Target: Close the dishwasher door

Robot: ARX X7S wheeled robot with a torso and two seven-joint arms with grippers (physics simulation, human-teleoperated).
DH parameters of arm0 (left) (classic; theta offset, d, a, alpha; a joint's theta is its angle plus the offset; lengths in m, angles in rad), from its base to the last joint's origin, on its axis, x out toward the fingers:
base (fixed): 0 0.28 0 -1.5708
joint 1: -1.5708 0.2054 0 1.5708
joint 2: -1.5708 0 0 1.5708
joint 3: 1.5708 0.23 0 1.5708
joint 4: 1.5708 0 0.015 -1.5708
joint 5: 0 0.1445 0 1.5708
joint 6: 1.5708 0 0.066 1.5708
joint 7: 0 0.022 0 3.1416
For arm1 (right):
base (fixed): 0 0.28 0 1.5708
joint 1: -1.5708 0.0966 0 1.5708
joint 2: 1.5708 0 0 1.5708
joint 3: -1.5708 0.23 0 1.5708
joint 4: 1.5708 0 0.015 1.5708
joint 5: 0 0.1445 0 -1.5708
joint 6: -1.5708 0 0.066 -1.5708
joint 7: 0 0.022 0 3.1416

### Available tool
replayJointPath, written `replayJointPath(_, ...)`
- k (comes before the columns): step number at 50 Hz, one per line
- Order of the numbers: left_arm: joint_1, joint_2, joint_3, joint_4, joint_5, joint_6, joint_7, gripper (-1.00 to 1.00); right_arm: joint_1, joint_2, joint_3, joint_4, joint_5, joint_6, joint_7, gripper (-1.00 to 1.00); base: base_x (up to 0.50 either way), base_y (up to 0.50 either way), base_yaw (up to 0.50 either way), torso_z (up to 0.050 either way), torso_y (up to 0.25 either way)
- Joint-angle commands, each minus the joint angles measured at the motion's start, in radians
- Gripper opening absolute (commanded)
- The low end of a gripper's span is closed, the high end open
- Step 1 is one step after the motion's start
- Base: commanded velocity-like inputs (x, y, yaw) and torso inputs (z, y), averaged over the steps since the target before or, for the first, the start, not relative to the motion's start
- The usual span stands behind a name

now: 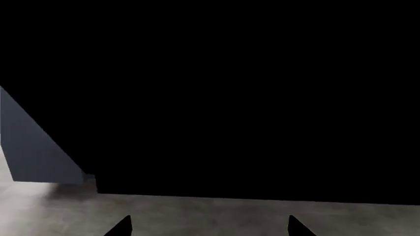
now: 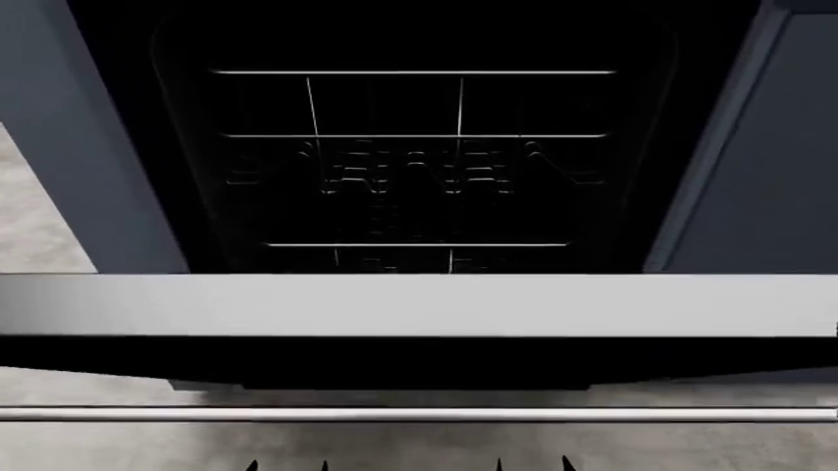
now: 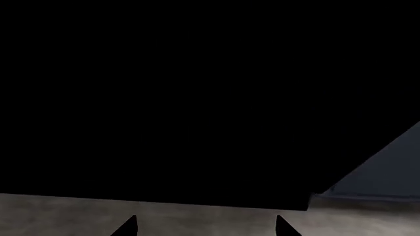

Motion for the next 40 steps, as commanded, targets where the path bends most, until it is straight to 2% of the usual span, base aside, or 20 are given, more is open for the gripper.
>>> replayJointPath(1,0.000,0.000,0.001,0.000,-0.001,0.000,0.000,1.00,-0.001,0.000,0.002,-0.002,0.000,0.000,-0.002,1.00,0.20,0.00,0.00,0.000,0.000)
replayJointPath(22,0.000,0.000,0.000,0.000,0.004,0.002,-0.003,1.00,-0.002,-0.006,0.038,-0.003,0.004,0.000,-0.037,1.00,0.03,0.00,0.00,0.000,0.000)
replayJointPath(30,-0.007,-0.006,0.023,0.000,0.090,0.008,-0.102,1.00,0.009,-0.008,0.048,0.008,-0.003,0.000,-0.041,1.00,0.00,0.00,0.00,0.000,0.000)
replayJointPath(40,-0.035,-0.006,0.081,0.000,0.086,-0.016,-0.150,1.00,0.047,-0.015,0.059,0.046,0.002,0.011,-0.053,1.00,0.00,0.00,0.00,0.000,0.000)
